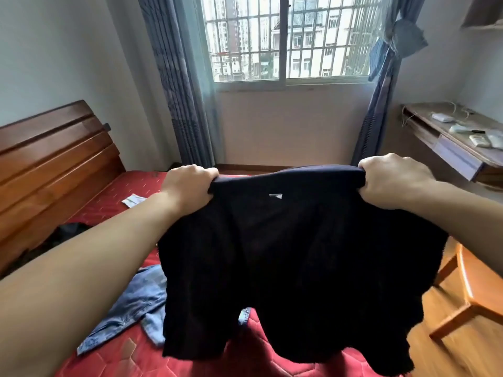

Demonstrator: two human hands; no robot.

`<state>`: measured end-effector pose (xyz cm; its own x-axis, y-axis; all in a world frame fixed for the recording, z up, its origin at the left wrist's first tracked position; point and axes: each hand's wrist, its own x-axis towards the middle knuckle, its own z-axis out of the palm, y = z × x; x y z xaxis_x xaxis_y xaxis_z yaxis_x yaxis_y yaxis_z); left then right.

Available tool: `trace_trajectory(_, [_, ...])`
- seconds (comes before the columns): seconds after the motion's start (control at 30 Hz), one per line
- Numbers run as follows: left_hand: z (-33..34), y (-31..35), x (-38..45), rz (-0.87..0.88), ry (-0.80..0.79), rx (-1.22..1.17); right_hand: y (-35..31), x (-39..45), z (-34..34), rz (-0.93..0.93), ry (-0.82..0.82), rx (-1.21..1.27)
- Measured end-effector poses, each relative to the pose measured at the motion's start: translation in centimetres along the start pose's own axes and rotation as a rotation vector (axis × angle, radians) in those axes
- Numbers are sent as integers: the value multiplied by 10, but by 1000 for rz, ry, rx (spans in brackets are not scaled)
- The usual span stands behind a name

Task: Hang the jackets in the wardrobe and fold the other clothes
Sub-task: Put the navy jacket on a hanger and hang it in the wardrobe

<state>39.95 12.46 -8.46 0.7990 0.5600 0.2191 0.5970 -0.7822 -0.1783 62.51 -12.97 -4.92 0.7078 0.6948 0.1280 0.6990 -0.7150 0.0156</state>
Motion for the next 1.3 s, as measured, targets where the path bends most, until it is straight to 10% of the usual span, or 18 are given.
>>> trace_trajectory(0.4, [-6,-57,-26,-219,-238,-934,-40,5,-10,130,-403,453])
trace_trajectory(0.67, [-39,-53,-36,-388,-250,-1380,-110,-8,-34,325,-424,1232])
trace_trajectory(1.3, [-100,43,-179,-542,314,-1243,-184,-93,-63,-371,-672,1609])
